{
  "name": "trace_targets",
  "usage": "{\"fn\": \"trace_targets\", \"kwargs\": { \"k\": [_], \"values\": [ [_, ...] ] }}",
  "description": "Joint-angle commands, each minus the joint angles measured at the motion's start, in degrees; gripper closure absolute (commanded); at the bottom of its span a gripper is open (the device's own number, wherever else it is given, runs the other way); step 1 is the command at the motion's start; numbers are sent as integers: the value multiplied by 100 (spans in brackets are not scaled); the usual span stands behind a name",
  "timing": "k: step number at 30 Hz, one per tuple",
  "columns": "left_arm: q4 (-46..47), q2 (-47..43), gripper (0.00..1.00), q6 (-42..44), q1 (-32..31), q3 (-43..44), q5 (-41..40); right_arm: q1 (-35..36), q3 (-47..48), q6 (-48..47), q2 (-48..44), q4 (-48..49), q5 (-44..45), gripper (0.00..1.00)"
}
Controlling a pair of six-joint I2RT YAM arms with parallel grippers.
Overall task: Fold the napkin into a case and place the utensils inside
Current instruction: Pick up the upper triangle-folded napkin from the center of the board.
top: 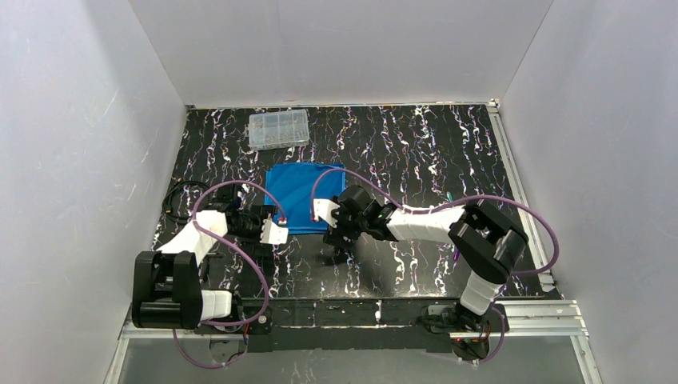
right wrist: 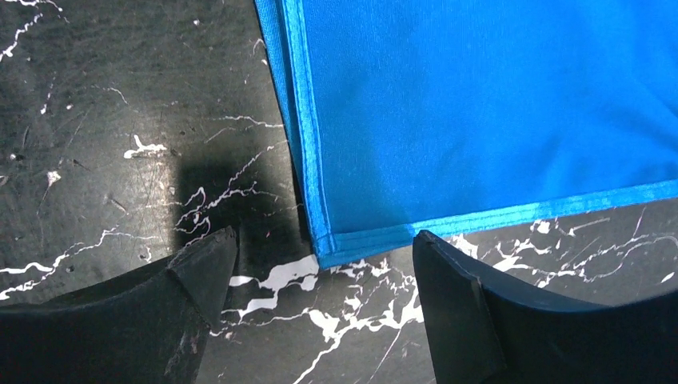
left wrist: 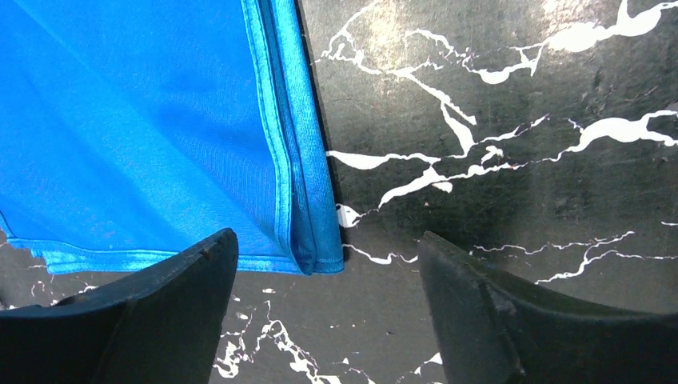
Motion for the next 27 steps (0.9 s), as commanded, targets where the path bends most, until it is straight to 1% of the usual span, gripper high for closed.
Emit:
{"fn": "trace_targets", "kwargs": {
  "k": [1, 3, 6, 11, 17, 22, 27],
  "values": [
    [8, 153, 23, 243, -160, -83, -205, 10, -2, 1, 104, 279, -90, 12],
    [7, 260, 29, 211, -247, -31, -374, -11, -2, 8, 133, 321, -51, 14],
    [12, 347, 34, -3, -359, 78, -526, -98, 34, 92, 180, 368, -70, 18],
    [-35, 500, 46, 16, -401, 135, -737, -107, 87, 168, 310, 379, -34, 25],
    [-152, 765, 54, -226, -424, 379, -930, -115, -55, 285, 273, 569, 77, 30],
    [-218, 1070, 58, -300, -431, 575, -1102, -124, 0, 353, 347, 586, 79, 34],
    [-170, 1288, 72, -625, -512, 737, -1252, -239, 42, 599, 406, 576, -118, 41]
  ]
}}
